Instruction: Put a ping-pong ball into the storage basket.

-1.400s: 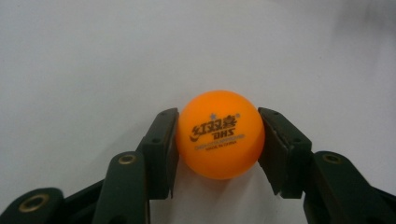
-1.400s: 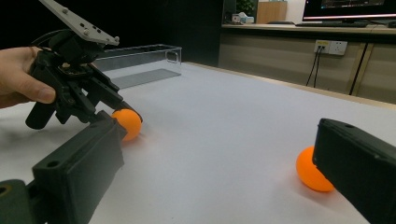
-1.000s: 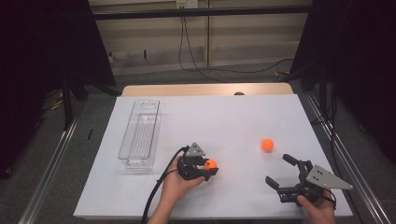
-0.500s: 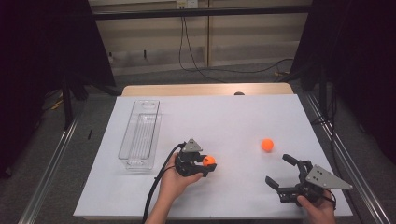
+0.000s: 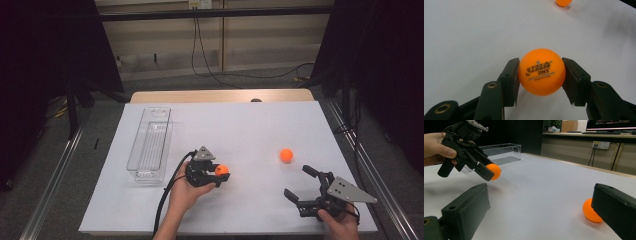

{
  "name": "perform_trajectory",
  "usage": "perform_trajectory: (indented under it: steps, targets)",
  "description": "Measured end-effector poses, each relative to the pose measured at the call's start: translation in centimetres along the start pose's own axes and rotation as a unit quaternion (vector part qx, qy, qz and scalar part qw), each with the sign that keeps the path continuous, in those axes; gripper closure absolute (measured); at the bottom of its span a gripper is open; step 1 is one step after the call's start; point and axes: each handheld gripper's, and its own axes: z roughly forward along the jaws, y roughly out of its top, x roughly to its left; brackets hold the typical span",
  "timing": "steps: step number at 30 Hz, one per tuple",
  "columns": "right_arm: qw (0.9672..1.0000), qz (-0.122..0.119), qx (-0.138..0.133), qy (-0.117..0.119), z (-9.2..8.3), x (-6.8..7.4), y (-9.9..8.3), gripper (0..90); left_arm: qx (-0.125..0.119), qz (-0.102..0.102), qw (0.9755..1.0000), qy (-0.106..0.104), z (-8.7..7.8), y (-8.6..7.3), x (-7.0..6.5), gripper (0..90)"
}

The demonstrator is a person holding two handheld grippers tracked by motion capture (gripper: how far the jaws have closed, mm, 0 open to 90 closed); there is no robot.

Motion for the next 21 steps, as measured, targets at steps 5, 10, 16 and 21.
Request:
perform_trajectory:
  steps: [5,10,16,21]
  targets:
    - [1.0,0.0,0.0,0.0,0.01,0.0,-0.01,1.4,0.0,-0.001,1.0,0.003,-0.01,0.27,0.01,50.9]
    - [1.0,0.0,0.0,0.001,0.0,-0.01,-0.01,1.4,0.004,-0.004,1.0,0.003,-0.03,0.39,0.15,50.9]
    - [1.0,0.0,0.001,0.0,0.02,-0.01,-0.01,1.4,0.003,-0.009,1.0,0.002,-0.06,0.48,0.3,50.9]
    - [1.0,0.0,0.0,0.0,0.01,-0.01,-0.01,1.4,0.001,-0.013,0.9999,0.006,-0.28,0.57,0.54,50.9]
